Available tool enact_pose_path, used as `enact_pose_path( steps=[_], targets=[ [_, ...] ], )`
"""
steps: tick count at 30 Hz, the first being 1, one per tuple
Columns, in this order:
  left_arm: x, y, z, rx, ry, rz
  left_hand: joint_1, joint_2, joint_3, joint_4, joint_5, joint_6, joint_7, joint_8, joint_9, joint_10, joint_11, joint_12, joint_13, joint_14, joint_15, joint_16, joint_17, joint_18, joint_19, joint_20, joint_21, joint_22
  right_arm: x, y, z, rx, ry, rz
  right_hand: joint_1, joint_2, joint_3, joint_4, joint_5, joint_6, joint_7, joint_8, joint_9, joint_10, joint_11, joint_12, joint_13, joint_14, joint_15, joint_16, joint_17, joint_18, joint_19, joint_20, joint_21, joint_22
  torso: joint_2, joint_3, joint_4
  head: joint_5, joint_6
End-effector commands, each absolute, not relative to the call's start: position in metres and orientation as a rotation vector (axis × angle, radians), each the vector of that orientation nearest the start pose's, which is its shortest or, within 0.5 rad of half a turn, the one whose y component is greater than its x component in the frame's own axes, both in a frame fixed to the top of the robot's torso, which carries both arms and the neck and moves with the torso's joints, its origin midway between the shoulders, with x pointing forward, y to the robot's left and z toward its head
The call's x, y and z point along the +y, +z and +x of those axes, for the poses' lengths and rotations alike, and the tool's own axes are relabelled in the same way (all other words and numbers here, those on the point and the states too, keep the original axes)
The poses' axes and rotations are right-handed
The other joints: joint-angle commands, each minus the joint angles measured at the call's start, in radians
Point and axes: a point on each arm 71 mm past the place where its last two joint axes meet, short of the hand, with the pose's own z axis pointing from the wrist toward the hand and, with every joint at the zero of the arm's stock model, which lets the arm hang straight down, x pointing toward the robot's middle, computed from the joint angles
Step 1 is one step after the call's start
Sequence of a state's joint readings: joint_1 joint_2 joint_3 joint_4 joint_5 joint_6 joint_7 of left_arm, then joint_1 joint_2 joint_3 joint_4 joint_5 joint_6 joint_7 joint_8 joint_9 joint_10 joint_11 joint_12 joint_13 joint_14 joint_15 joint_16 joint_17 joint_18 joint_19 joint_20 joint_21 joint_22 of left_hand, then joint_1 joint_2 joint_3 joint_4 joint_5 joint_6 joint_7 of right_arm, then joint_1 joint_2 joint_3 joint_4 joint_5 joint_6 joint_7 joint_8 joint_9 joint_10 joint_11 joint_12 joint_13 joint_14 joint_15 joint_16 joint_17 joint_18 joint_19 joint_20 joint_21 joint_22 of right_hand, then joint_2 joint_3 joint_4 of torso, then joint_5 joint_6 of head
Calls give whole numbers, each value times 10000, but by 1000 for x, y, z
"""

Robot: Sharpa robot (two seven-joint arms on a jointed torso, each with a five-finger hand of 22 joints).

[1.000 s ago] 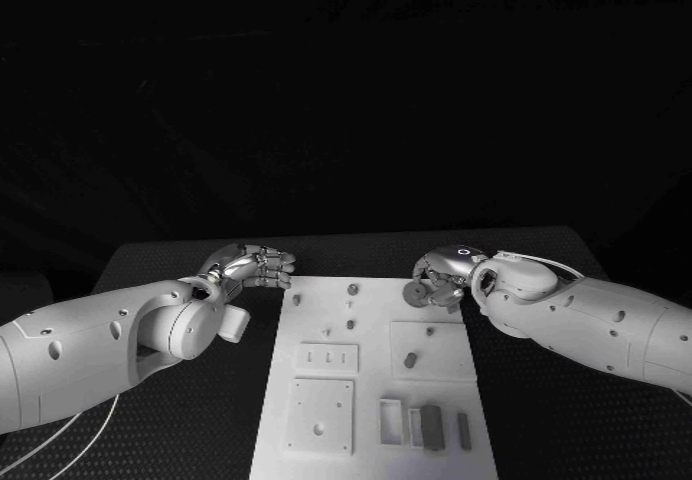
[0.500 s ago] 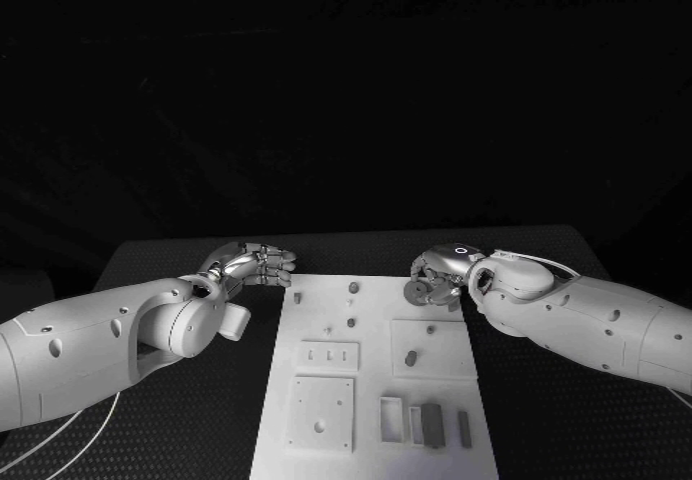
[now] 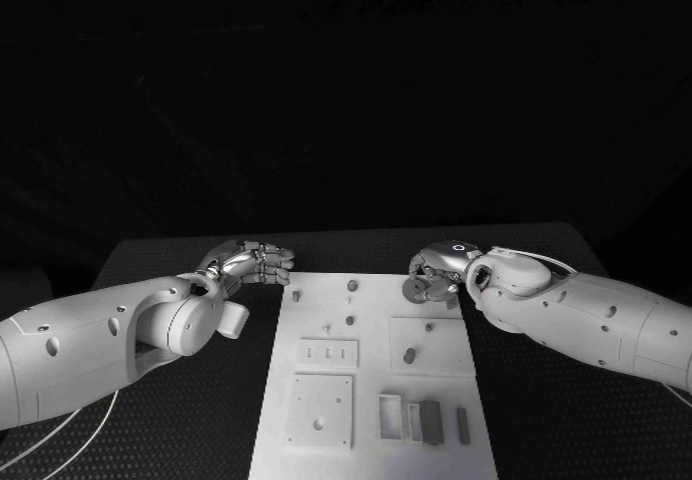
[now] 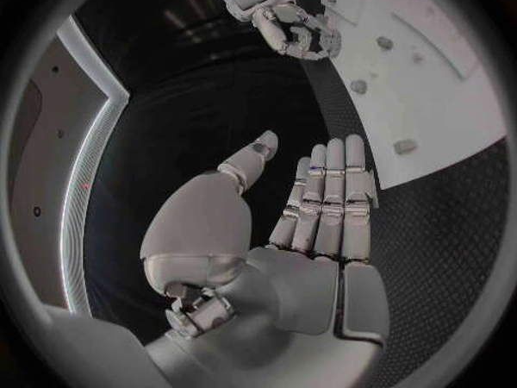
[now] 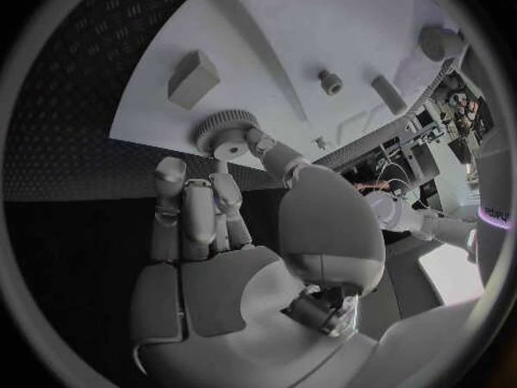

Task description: Assemble the parts on the task board

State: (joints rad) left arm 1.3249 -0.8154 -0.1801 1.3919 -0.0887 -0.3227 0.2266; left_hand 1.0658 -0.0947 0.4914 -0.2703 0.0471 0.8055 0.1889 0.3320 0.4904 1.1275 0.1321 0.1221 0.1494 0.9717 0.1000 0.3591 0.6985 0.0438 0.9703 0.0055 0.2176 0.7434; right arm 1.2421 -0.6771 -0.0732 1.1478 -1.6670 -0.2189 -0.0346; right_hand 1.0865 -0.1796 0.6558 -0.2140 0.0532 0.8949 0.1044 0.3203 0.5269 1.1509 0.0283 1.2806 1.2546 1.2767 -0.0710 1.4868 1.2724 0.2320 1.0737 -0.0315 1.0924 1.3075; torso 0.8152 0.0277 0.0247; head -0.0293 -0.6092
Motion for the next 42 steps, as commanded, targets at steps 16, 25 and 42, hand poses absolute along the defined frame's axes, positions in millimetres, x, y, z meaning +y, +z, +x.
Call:
enact_pose_path(
  steps=[16,25,42],
  targets=[
    [238,-182,517,15800,-12782,-10551,-21,2,-35,-15,34,-42,11,-50,9,-14,75,-43,12,15,50,-62,20,171,-53,-4,-44,15,-228,-215,545,17180,3183,-4301,-90,996,-8,-525,-27,951,51,250,202,103,-264,58,-111,63,-257,128,-144,298,12,-31,59,154,-2,22,-5,-40,-33],
    [238,-182,517,15810,-12798,-10535,-18,4,-31,-15,34,-38,11,-50,13,-10,75,-51,14,15,51,-74,30,171,-55,-2,-49,18,-220,-207,541,16087,3000,-4780,-160,1006,-49,-552,-29,982,34,254,213,190,-285,99,-85,134,-276,155,-105,298,44,-37,77,156,-1,12,-3,-13,-17],
    [237,-181,516,15805,-12825,-10530,-10,-1,-29,-19,34,-38,12,-52,16,-11,76,-63,16,14,52,-88,41,170,-58,0,-57,21,-190,-184,525,14575,2983,-5653,-361,840,-55,-619,-28,1126,-32,228,234,457,-352,109,-138,365,-341,220,-81,298,197,-117,99,129,-3,-10,-2,28,38]
  ],
)
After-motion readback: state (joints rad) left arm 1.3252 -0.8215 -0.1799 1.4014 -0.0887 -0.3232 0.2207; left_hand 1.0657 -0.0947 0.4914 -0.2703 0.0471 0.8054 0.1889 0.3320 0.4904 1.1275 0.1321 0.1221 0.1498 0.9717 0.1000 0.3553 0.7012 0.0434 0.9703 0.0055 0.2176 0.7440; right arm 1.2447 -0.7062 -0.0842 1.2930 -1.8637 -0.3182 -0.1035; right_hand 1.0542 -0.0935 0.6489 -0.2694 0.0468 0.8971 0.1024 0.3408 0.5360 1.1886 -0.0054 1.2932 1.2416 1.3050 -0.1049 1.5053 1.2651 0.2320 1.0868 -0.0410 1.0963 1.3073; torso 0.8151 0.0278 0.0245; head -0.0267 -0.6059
